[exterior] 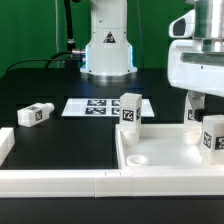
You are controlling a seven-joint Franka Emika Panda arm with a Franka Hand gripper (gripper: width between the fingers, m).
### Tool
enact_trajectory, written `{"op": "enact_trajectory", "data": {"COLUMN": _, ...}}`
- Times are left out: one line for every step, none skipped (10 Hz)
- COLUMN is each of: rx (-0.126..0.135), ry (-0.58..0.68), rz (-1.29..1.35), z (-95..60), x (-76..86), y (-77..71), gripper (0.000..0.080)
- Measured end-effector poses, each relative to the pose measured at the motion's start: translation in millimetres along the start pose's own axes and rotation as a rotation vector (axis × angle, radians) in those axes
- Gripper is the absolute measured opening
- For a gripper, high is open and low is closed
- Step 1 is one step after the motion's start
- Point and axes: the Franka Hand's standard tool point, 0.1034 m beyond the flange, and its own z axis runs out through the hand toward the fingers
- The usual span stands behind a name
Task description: Assemble square table
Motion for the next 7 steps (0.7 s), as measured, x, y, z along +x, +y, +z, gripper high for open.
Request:
{"op": "enact_trajectory", "data": {"rx": 0.0, "ry": 0.001, "rz": -0.048, "z": 0.0, "x": 0.6, "y": 0.2, "gripper": 0.0644}}
{"op": "enact_trajectory", "data": {"rx": -0.001, "ry": 0.002, "rz": -0.134, "z": 0.0, "x": 1.3, "y": 0.4, "gripper": 0.0649}}
{"op": "enact_trajectory", "data": {"rx": -0.003, "ry": 0.003, "rz": -0.224, "z": 0.0, "x": 1.4, "y": 0.6, "gripper": 0.0649}}
{"op": "enact_trajectory", "data": {"rx": -0.01, "ry": 0.001, "rz": -0.352, "z": 0.0, "x": 0.7, "y": 0.7, "gripper": 0.0649}}
{"op": "enact_trajectory", "data": {"rx": -0.016, "ry": 0.008, "rz": -0.494, "z": -0.1, "x": -0.1, "y": 0.2, "gripper": 0.0649}}
{"op": "enact_trajectory", "data": {"rx": -0.021, "ry": 0.012, "rz": -0.614, "z": -0.5, "x": -0.1, "y": -0.5, "gripper": 0.0649}}
{"op": "enact_trajectory", "data": {"rx": -0.027, "ry": 0.02, "rz": -0.72, "z": -1.5, "x": -0.4, "y": -2.4, "gripper": 0.0649}}
